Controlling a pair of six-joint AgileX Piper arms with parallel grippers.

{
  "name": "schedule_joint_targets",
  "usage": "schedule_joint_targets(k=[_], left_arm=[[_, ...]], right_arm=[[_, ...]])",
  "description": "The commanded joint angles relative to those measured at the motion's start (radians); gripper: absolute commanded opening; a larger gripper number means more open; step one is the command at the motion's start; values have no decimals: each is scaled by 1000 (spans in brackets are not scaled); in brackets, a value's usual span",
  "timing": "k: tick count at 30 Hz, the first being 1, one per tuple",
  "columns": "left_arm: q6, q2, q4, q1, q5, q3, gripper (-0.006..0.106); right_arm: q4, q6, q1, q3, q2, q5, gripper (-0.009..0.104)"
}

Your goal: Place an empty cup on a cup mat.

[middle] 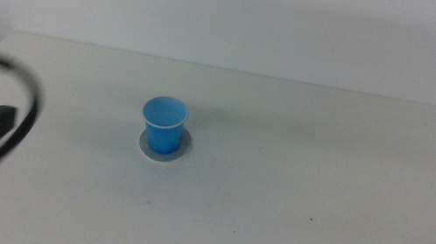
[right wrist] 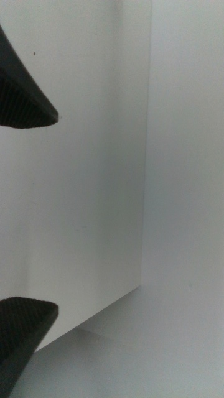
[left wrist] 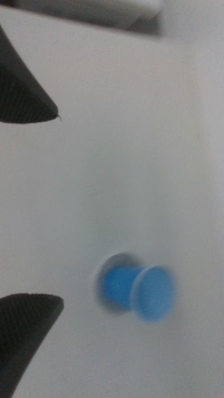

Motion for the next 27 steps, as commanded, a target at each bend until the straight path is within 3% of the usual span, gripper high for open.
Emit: schedule_joint_targets(k=[1, 6, 16, 27], left_arm=[[-8, -126, -11, 35, -189, 131, 94], [-8, -359, -18, 85, -294, 347, 94], [-8, -671, -14, 95, -294, 518, 94], [-8, -724, -10, 95, -334, 618, 94]], right_arm=[[-7, -4, 2, 3, -5, -5, 93], [-7, -4, 2, 3, -5, -5, 93], [-7, -4, 2, 3, -5, -5, 93], [-7, -4, 2, 3, -5, -5, 93]])
